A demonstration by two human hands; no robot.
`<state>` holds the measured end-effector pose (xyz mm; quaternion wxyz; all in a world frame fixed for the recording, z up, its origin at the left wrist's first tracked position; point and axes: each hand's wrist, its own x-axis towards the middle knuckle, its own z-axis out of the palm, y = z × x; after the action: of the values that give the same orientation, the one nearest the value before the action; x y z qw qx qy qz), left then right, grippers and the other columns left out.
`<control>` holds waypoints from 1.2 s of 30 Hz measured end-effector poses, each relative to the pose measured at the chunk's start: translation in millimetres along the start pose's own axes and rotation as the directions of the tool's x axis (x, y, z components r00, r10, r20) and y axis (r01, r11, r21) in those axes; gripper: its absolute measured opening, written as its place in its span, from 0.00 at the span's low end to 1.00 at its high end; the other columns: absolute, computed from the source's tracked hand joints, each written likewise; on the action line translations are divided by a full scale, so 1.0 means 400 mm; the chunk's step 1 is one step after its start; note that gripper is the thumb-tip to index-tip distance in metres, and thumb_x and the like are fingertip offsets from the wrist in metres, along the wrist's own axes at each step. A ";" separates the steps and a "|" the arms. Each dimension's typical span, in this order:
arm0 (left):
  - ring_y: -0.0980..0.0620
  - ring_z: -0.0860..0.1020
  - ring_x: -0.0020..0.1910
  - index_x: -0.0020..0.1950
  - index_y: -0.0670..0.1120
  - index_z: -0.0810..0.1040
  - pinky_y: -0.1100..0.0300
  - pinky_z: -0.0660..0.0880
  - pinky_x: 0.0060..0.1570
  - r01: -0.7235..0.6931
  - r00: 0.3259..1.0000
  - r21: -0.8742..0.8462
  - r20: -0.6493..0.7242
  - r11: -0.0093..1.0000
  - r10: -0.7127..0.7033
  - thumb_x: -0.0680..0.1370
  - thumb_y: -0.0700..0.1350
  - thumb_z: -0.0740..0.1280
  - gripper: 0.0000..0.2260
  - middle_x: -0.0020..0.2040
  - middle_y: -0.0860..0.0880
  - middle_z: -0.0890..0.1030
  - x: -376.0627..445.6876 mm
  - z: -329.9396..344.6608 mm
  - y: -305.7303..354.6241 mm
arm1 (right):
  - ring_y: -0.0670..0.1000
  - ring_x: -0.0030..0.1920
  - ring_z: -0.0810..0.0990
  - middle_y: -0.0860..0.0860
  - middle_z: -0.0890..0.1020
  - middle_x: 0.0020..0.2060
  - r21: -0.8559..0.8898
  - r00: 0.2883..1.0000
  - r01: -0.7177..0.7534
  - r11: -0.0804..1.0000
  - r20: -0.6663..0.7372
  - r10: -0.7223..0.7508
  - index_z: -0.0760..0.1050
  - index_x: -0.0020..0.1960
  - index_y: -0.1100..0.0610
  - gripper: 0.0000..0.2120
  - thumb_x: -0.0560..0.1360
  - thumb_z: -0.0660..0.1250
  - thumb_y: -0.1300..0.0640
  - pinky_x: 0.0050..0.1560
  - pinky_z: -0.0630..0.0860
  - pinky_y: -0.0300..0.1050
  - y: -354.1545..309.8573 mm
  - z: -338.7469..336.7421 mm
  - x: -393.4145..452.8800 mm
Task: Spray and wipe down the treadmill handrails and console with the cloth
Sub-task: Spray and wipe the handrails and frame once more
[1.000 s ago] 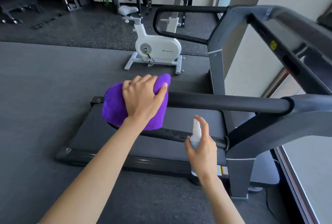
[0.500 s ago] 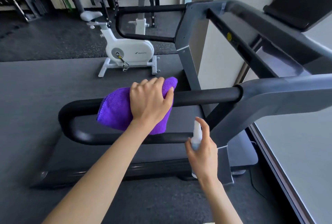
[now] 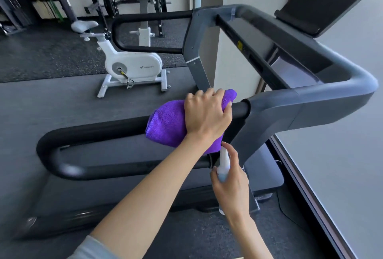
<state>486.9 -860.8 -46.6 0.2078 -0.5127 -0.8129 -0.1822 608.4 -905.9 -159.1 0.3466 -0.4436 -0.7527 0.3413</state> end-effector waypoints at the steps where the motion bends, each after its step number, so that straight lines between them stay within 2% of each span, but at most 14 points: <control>1: 0.43 0.77 0.46 0.52 0.48 0.77 0.51 0.65 0.46 -0.021 1.000 -0.009 -0.001 1.000 0.021 0.78 0.55 0.57 0.14 0.47 0.47 0.80 0.005 0.007 0.023 | 0.46 0.40 0.72 0.46 0.82 0.47 -0.005 1.000 -0.010 1.000 0.003 0.010 0.60 0.66 0.37 0.32 0.72 0.66 0.62 0.37 0.63 0.37 0.002 -0.004 -0.003; 5: 0.43 0.77 0.47 0.57 0.49 0.77 0.51 0.65 0.45 -0.096 0.995 -0.025 -0.008 0.995 0.096 0.79 0.59 0.56 0.18 0.47 0.47 0.79 0.000 0.011 0.026 | 0.49 0.37 0.72 0.45 0.78 0.40 -0.029 0.999 -0.030 0.999 0.020 0.031 0.58 0.66 0.37 0.32 0.72 0.67 0.62 0.37 0.67 0.44 0.003 -0.012 -0.020; 10: 0.42 0.76 0.39 0.45 0.46 0.77 0.52 0.67 0.38 -0.084 0.990 -0.017 -0.118 0.996 0.081 0.76 0.64 0.58 0.22 0.38 0.46 0.77 -0.065 -0.026 -0.138 | 0.50 0.36 0.75 0.44 0.79 0.38 -0.045 0.998 -0.010 0.999 0.054 0.013 0.60 0.65 0.36 0.32 0.72 0.66 0.63 0.37 0.71 0.46 -0.008 0.005 -0.049; 13: 0.42 0.75 0.37 0.40 0.45 0.76 0.51 0.67 0.37 0.035 0.981 0.024 -0.192 0.999 -0.030 0.76 0.64 0.59 0.23 0.36 0.46 0.76 -0.118 -0.054 -0.248 | 0.48 0.33 0.75 0.44 0.78 0.34 -0.052 0.997 -0.010 0.999 0.080 0.014 0.61 0.65 0.36 0.31 0.72 0.66 0.63 0.32 0.69 0.41 -0.017 0.027 -0.070; 16: 0.42 0.75 0.41 0.43 0.45 0.77 0.49 0.67 0.42 0.212 0.945 0.022 -0.258 0.977 -0.199 0.76 0.64 0.60 0.23 0.40 0.46 0.77 -0.181 -0.073 -0.339 | 0.48 0.32 0.75 0.43 0.77 0.32 -0.050 0.992 0.003 0.999 0.129 0.003 0.62 0.65 0.36 0.31 0.72 0.66 0.64 0.31 0.69 0.39 -0.033 0.051 -0.089; 20: 0.42 0.73 0.46 0.45 0.42 0.77 0.49 0.65 0.46 0.454 0.799 -0.139 -0.373 0.880 -0.471 0.75 0.61 0.64 0.21 0.45 0.45 0.77 -0.251 -0.095 -0.415 | 0.43 0.34 0.75 0.42 0.77 0.36 -0.053 0.980 0.032 0.998 0.196 -0.021 0.62 0.66 0.38 0.32 0.72 0.67 0.64 0.32 0.66 0.34 -0.062 0.082 -0.101; 22: 0.41 0.73 0.46 0.45 0.41 0.75 0.50 0.66 0.46 0.563 0.620 -0.334 -0.435 0.756 -0.653 0.76 0.59 0.64 0.20 0.45 0.44 0.78 -0.288 -0.101 -0.436 | 0.42 0.33 0.75 0.40 0.76 0.33 -0.040 0.975 0.048 0.998 0.218 -0.038 0.63 0.66 0.38 0.32 0.71 0.67 0.65 0.33 0.69 0.32 -0.077 0.094 -0.105; 24: 0.45 0.75 0.47 0.45 0.45 0.73 0.51 0.70 0.49 0.528 0.337 -0.682 -0.379 0.506 -0.862 0.78 0.55 0.63 0.14 0.45 0.48 0.78 -0.332 -0.106 -0.443 | 0.44 0.32 0.75 0.40 0.75 0.32 -0.041 0.970 0.067 0.997 0.238 -0.056 0.62 0.66 0.38 0.32 0.71 0.68 0.64 0.31 0.69 0.32 -0.091 0.106 -0.110; 26: 0.60 0.78 0.46 0.48 0.53 0.73 0.60 0.74 0.50 0.327 0.088 -0.929 -0.153 0.173 -0.984 0.80 0.54 0.61 0.06 0.45 0.58 0.78 -0.364 -0.106 -0.436 | 0.44 0.32 0.75 0.40 0.75 0.33 -0.044 0.964 0.082 0.996 0.257 -0.068 0.62 0.66 0.37 0.33 0.71 0.68 0.64 0.31 0.68 0.32 -0.103 0.119 -0.113; 27: 0.67 0.78 0.45 0.52 0.57 0.73 0.67 0.73 0.49 0.237 0.021 -0.971 -0.011 0.015 -1.000 0.81 0.54 0.60 0.05 0.47 0.63 0.77 -0.372 -0.102 -0.429 | 0.44 0.32 0.75 0.39 0.75 0.33 -0.047 0.962 0.085 0.995 0.264 -0.069 0.62 0.66 0.36 0.34 0.70 0.68 0.64 0.31 0.67 0.32 -0.107 0.126 -0.115; 29: 0.69 0.76 0.49 0.62 0.58 0.70 0.69 0.71 0.49 0.119 -0.046 -0.964 0.233 -0.237 -0.971 0.80 0.59 0.58 0.12 0.52 0.65 0.75 -0.369 -0.087 -0.415 | 0.44 0.32 0.75 0.39 0.76 0.33 -0.049 0.958 0.098 0.994 0.277 -0.080 0.62 0.65 0.35 0.34 0.70 0.68 0.64 0.31 0.68 0.32 -0.112 0.136 -0.118; 31: 0.58 0.75 0.57 0.69 0.56 0.65 0.61 0.70 0.55 0.028 -0.057 -0.912 0.408 -0.410 -0.911 0.79 0.62 0.57 0.21 0.60 0.59 0.74 -0.333 -0.082 -0.409 | 0.43 0.32 0.76 0.39 0.76 0.35 -0.054 0.952 0.120 0.991 0.289 -0.100 0.62 0.65 0.35 0.34 0.70 0.68 0.65 0.31 0.68 0.33 -0.112 0.136 -0.121; 33: 0.52 0.72 0.64 0.74 0.54 0.60 0.54 0.69 0.64 -0.019 -0.047 -0.872 0.489 -0.489 -0.871 0.76 0.66 0.58 0.30 0.68 0.55 0.70 -0.277 -0.088 -0.414 | 0.42 0.33 0.76 0.38 0.76 0.35 -0.069 0.951 0.119 0.991 0.296 -0.093 0.62 0.65 0.36 0.34 0.70 0.68 0.65 0.31 0.69 0.31 -0.105 0.130 -0.123; 36: 0.50 0.75 0.63 0.71 0.48 0.64 0.52 0.70 0.65 -0.080 -0.119 -0.886 0.464 -0.457 -0.878 0.74 0.65 0.65 0.32 0.66 0.51 0.74 -0.206 -0.100 -0.429 | 0.44 0.32 0.76 0.41 0.76 0.31 -0.090 0.953 0.103 0.991 0.293 -0.072 0.63 0.66 0.37 0.33 0.70 0.68 0.65 0.32 0.69 0.30 -0.089 0.116 -0.119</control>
<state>369.0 -1013.6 -70.4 -0.0111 0.2978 -0.3884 -0.8720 572.3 -972.1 -164.6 0.2242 -0.3725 -0.8309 0.3472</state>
